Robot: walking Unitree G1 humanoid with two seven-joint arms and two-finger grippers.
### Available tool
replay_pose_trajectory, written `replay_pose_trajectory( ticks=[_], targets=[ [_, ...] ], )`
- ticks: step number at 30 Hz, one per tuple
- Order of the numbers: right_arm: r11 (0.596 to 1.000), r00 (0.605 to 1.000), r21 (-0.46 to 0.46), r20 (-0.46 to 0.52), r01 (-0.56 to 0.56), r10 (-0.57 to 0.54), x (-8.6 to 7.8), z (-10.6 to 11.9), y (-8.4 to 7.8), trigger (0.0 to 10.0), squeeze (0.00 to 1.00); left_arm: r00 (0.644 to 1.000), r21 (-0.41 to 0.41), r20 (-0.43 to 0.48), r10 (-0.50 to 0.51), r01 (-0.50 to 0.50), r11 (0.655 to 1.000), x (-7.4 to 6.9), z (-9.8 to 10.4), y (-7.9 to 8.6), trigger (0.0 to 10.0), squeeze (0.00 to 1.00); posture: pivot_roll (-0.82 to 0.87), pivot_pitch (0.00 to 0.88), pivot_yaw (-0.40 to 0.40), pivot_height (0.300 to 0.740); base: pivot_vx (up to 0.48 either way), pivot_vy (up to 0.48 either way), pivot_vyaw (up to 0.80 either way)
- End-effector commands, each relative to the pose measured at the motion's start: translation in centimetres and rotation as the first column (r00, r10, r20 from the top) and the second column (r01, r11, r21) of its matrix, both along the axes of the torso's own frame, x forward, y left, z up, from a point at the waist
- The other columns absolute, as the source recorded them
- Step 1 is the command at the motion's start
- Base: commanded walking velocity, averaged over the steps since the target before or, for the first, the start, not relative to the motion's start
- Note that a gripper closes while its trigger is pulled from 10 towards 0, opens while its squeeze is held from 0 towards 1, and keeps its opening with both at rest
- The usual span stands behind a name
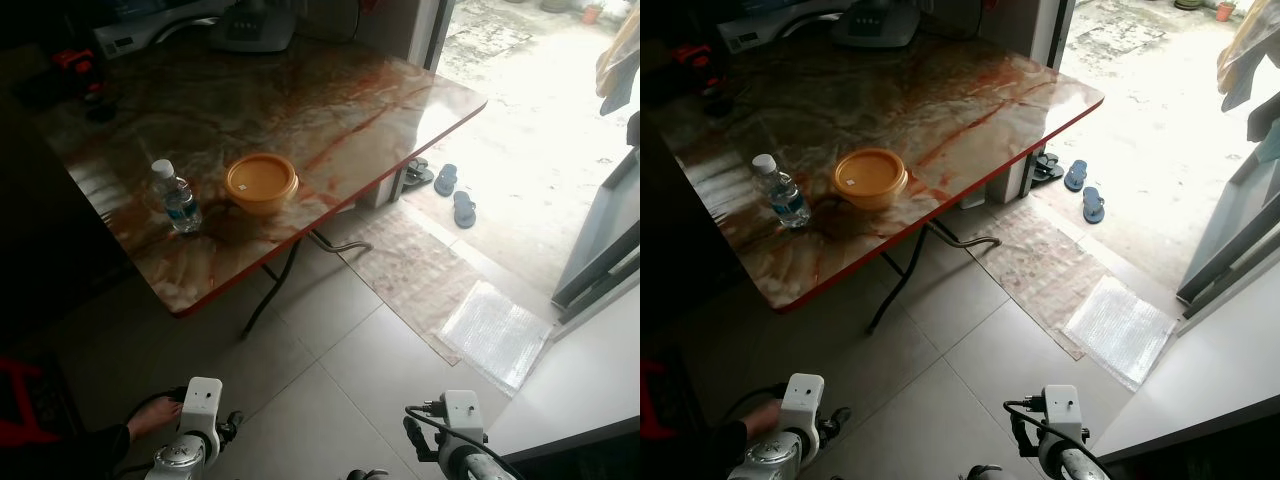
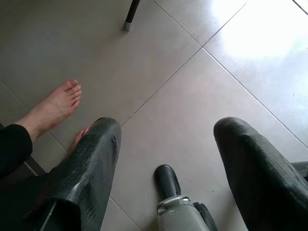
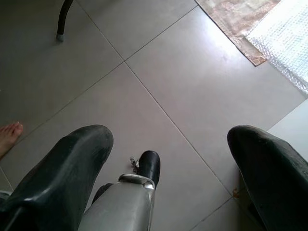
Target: Restocking fridge
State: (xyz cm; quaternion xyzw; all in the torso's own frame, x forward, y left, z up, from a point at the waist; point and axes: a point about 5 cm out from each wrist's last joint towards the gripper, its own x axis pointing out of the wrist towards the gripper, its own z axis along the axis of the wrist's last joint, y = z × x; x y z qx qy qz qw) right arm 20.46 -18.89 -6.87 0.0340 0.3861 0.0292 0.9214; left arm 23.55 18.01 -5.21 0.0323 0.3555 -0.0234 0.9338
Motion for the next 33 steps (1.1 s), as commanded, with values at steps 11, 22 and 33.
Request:
replay_pose_trajectory(
  ticks=[11, 22, 33],
  targets=[
    [1.0, 0.999, 0.003, -0.035, -0.003, 0.003, -0.6, -0.4, -0.1, 10.0, 0.0, 1.0, 0.016, -0.027, 0.002, -0.001, 1.0, -0.8, -0.5, 0.6, 10.0, 0.0, -0.13, 0.182, 0.007, 0.74, 0.0, 0.0, 0.0],
    [1.0, 1.0, -0.003, -0.022, 0.008, -0.008, -0.6, -0.3, -0.2, 10.0, 0.0, 0.984, 0.053, 0.151, -0.09, 0.083, 0.995, 0.9, 1.4, 0.4, 10.0, 0.0, -0.13, 0.185, 0.008, 0.74, 0.0, 0.0, 0.0],
    [1.0, 1.0, -0.007, -0.029, -0.005, 0.004, -0.6, -0.3, -0.3, 10.0, 0.0, 0.886, 0.129, 0.317, -0.338, 0.313, 0.941, 2.3, 3.6, -1.3, 10.0, 0.0, -0.12, 0.182, 0.007, 0.74, 0.0, 0.0, 0.0]
  ],
)
